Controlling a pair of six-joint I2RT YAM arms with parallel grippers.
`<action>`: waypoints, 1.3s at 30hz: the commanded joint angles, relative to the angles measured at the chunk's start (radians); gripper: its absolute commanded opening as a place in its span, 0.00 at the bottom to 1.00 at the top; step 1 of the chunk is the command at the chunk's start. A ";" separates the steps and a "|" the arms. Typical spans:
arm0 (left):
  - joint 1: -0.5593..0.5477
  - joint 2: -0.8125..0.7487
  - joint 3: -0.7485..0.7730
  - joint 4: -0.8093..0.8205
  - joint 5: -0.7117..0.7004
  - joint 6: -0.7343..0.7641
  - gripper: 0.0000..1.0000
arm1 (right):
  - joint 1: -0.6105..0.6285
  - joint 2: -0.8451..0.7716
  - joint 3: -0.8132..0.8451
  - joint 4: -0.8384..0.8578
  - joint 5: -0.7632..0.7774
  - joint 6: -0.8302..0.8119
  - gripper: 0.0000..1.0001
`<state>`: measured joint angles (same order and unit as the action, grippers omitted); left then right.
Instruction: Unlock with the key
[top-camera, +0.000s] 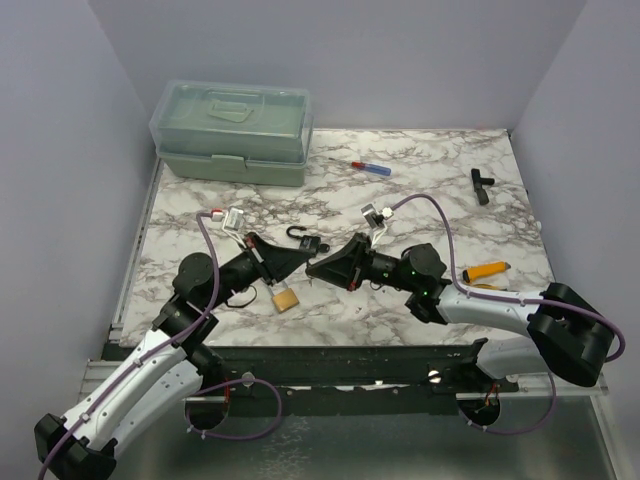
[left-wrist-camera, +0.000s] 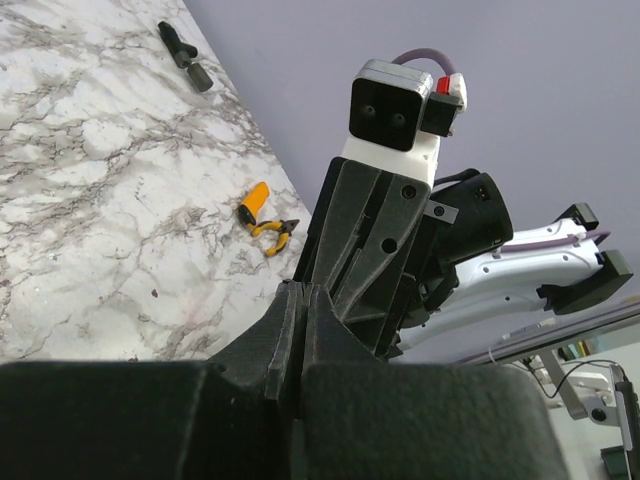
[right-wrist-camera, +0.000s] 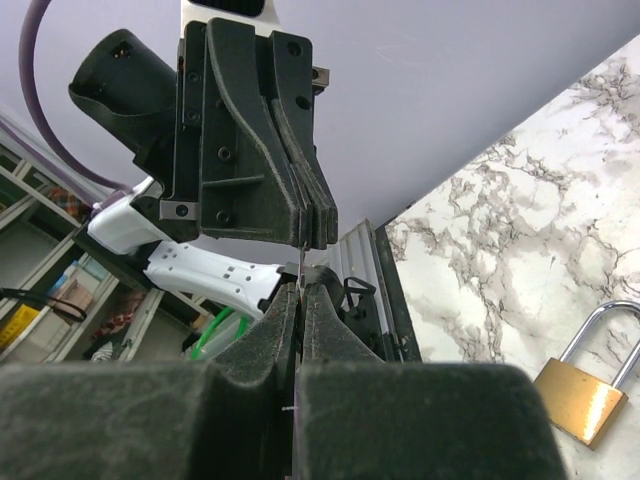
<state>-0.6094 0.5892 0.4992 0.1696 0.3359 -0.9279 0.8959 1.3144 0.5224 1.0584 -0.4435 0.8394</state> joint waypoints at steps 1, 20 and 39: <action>0.001 -0.038 -0.039 -0.003 -0.072 -0.016 0.00 | 0.003 -0.023 0.019 0.050 0.055 -0.002 0.00; 0.002 -0.176 -0.031 -0.213 -0.183 0.030 0.78 | 0.003 -0.061 -0.003 -0.092 0.102 -0.037 0.00; 0.001 0.072 0.172 -0.763 -0.475 -0.056 0.83 | 0.001 -0.440 -0.079 -0.709 0.416 -0.160 0.00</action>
<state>-0.6102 0.5816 0.6155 -0.4644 -0.0921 -0.9550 0.8974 0.9451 0.4625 0.5373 -0.1493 0.7219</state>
